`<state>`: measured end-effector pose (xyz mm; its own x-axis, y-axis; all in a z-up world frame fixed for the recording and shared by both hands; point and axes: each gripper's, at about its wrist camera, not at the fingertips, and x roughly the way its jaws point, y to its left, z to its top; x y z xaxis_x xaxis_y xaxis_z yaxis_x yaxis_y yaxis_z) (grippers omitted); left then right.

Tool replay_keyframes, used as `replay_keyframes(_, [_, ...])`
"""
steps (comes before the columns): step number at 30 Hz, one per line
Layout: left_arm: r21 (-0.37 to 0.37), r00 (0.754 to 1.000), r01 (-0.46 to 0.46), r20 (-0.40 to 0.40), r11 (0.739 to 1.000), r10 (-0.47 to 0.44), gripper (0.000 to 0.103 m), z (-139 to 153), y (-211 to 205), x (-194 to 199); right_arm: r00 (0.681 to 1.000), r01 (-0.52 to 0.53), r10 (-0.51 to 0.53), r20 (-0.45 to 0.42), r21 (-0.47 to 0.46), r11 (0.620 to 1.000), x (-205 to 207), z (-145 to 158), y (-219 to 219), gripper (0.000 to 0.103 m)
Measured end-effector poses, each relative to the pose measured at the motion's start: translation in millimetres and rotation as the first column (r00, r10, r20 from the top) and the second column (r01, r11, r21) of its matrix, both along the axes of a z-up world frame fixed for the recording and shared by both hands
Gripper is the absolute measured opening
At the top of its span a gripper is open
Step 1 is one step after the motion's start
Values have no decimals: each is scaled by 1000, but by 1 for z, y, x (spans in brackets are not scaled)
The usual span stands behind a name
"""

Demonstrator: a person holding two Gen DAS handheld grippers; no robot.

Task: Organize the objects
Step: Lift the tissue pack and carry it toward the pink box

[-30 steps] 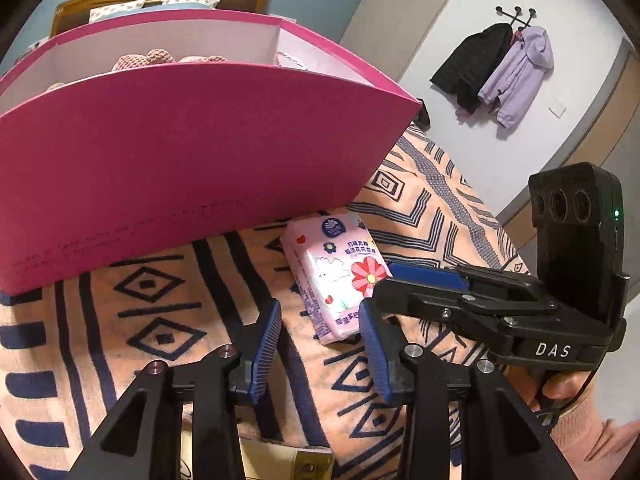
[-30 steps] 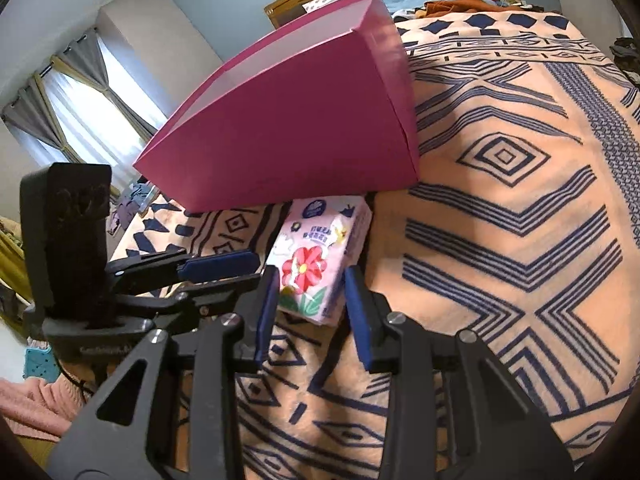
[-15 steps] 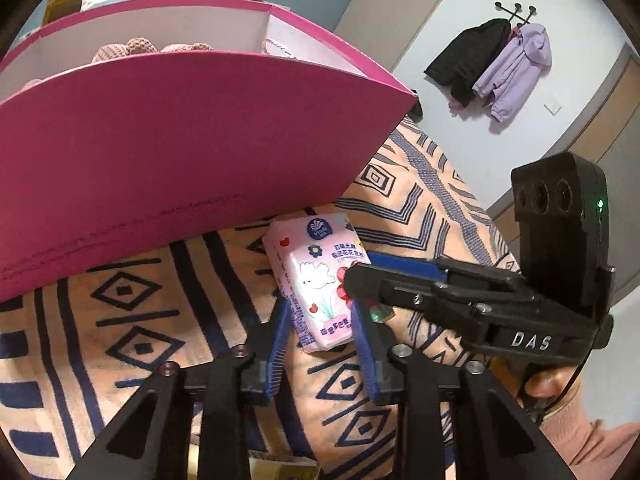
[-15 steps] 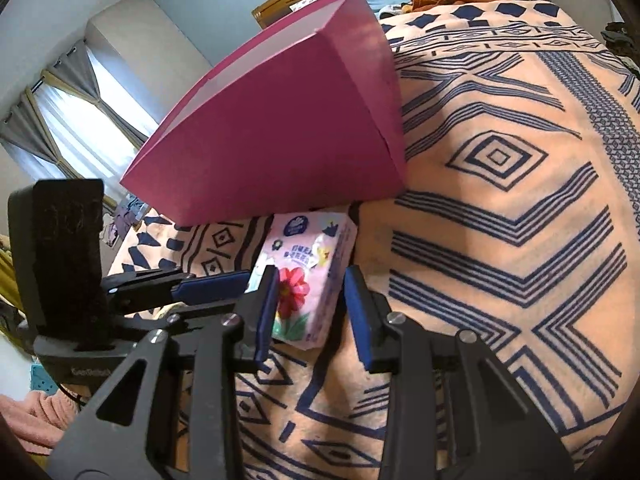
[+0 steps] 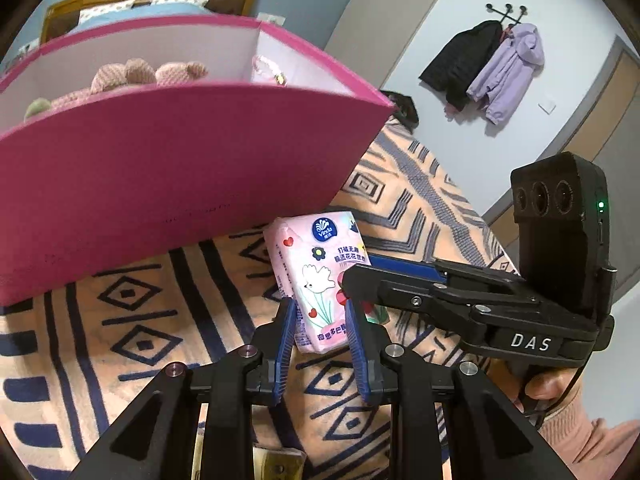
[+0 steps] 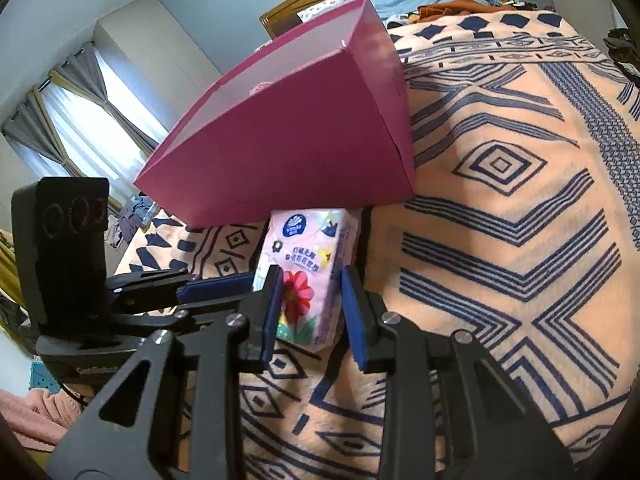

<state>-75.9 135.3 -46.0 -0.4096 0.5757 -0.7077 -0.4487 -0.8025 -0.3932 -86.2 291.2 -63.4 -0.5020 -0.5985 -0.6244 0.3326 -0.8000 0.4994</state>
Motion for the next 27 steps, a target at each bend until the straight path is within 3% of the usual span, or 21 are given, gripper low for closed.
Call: replay_keyframes(27, [-7, 988, -11, -151, 1000, 10, 23, 49, -12, 26, 986, -30, 30, -163, 8, 1000, 27, 55, -13, 33])
